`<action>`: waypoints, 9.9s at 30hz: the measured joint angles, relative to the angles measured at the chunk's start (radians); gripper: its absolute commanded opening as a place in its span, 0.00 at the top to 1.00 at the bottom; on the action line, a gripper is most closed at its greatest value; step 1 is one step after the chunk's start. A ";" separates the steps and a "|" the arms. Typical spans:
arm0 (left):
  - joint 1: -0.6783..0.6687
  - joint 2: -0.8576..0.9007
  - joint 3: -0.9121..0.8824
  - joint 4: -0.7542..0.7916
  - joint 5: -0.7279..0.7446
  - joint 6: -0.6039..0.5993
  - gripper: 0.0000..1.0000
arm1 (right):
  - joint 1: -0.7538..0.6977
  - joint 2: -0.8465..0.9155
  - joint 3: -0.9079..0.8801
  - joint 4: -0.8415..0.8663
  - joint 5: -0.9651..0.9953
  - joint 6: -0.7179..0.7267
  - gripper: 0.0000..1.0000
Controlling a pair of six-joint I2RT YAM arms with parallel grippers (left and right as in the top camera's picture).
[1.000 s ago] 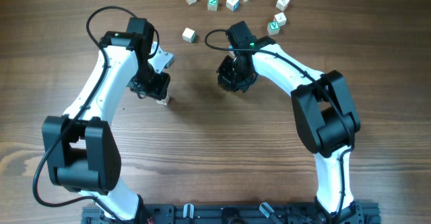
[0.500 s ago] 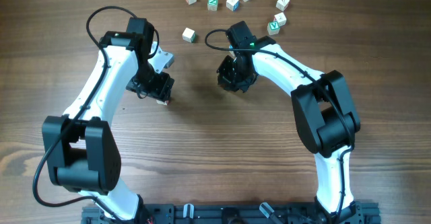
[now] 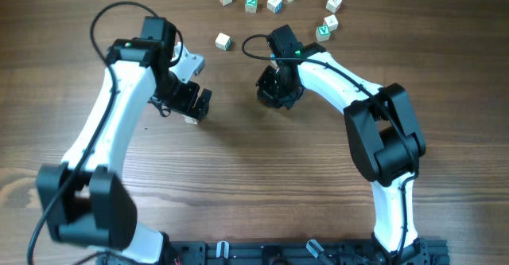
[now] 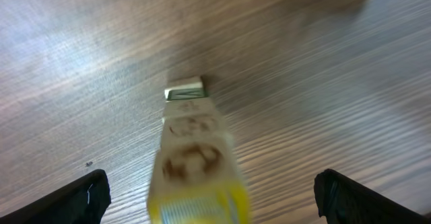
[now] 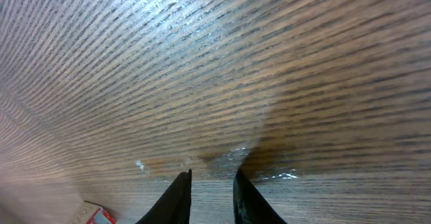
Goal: Form a tower
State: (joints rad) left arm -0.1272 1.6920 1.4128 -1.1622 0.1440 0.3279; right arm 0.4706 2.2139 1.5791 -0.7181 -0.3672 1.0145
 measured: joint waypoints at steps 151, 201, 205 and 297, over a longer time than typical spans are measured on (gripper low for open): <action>0.457 -0.241 0.012 0.206 0.154 -0.282 0.00 | 0.298 -0.090 -0.354 0.759 -0.082 0.463 0.96; 0.353 -0.234 0.084 0.127 0.175 -0.282 0.00 | -0.047 -0.419 0.237 -0.587 0.204 -0.233 0.00; 0.157 -0.233 0.188 0.104 0.119 -0.294 0.00 | -0.089 -0.419 0.237 -0.547 0.242 -0.258 0.00; -0.055 -0.026 -0.032 0.056 -0.170 -0.243 0.00 | -0.097 -0.419 0.207 -0.508 0.339 -0.366 0.00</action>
State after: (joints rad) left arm -0.1818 1.6661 1.3808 -1.1065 -0.0261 0.0853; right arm 0.3740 1.7950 1.7863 -1.2259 -0.0280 0.6483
